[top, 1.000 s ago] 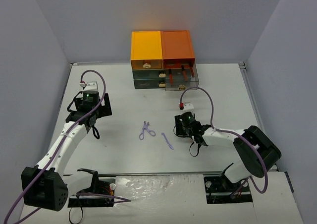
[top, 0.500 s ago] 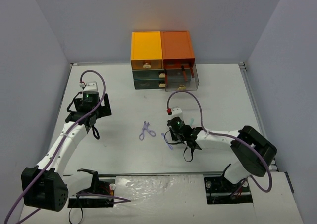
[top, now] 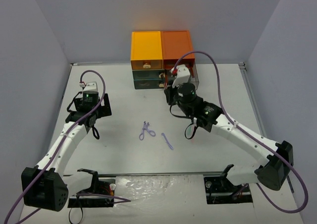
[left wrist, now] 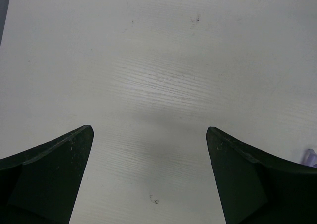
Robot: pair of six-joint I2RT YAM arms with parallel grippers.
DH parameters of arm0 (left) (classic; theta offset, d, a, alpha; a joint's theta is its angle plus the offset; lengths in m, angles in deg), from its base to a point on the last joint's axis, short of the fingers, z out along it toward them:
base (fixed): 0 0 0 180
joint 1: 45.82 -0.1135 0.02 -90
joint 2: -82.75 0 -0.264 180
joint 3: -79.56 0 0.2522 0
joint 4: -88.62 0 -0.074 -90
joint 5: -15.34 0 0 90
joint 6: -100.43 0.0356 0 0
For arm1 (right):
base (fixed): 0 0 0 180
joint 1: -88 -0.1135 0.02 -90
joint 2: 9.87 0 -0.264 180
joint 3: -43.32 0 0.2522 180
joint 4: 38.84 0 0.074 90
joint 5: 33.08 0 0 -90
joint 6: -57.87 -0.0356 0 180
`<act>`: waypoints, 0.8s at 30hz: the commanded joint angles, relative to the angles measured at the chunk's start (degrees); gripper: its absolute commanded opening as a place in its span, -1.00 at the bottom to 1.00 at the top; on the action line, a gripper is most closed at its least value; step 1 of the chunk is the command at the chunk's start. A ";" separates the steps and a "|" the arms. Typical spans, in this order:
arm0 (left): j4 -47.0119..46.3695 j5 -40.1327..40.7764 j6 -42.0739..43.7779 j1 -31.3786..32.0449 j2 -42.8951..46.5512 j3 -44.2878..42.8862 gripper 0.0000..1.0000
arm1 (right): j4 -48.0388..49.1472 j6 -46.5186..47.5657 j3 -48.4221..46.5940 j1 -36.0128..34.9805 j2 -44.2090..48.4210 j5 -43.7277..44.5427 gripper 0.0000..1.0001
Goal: Organize the makeup
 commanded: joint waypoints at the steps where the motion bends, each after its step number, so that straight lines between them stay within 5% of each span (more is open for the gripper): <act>1: -2.39 0.14 0.34 -0.33 0.56 -2.87 0.94 | -3.36 3.96 -10.94 8.33 -5.16 -3.51 -1.00; 9: -2.27 0.08 0.47 -0.33 0.97 -2.87 0.94 | -3.26 6.93 -21.15 15.68 -16.78 -8.62 -0.81; 18: -2.25 -0.30 0.54 -0.33 1.08 -3.00 0.94 | -2.91 6.45 -22.79 17.51 -18.10 -8.55 0.41; 24: -2.00 -1.13 0.51 -0.33 0.26 -3.40 0.94 | -2.65 5.87 -16.71 17.46 -10.34 -8.00 0.55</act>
